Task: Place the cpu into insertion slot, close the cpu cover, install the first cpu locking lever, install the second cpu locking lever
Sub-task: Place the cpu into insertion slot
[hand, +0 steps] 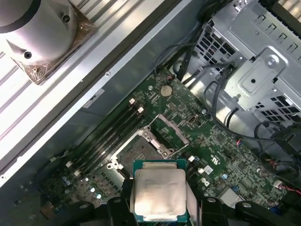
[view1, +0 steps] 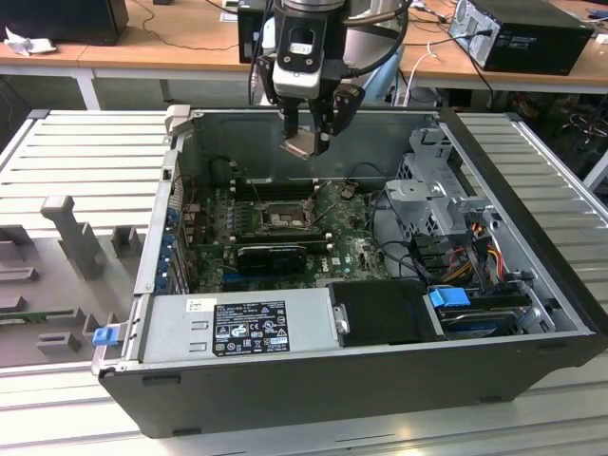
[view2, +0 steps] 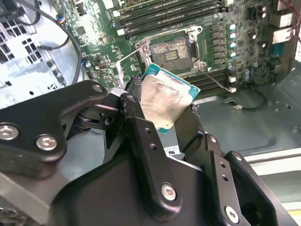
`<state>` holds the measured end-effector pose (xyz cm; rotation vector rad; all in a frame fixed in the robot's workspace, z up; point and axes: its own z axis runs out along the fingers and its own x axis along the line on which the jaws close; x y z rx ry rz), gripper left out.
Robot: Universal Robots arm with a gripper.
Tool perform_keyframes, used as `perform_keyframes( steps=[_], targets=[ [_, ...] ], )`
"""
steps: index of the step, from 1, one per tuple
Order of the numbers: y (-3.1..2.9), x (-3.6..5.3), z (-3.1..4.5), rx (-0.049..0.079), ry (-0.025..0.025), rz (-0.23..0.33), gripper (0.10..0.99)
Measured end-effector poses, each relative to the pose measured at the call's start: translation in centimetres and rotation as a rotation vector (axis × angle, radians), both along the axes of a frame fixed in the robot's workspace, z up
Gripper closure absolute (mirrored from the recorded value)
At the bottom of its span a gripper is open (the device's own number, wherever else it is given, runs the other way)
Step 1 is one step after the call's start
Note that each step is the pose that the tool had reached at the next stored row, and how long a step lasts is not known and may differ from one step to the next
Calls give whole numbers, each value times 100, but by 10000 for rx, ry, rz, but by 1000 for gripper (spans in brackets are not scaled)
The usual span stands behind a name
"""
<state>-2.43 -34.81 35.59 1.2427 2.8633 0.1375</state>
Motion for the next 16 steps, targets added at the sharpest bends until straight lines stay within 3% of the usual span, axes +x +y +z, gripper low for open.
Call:
perform_keyframes(
  steps=[7,16],
  targets=[
    [0,0,-11,0,0,-950,557],
    [0,0,-20,1,0,-1784,557]
  ],
)
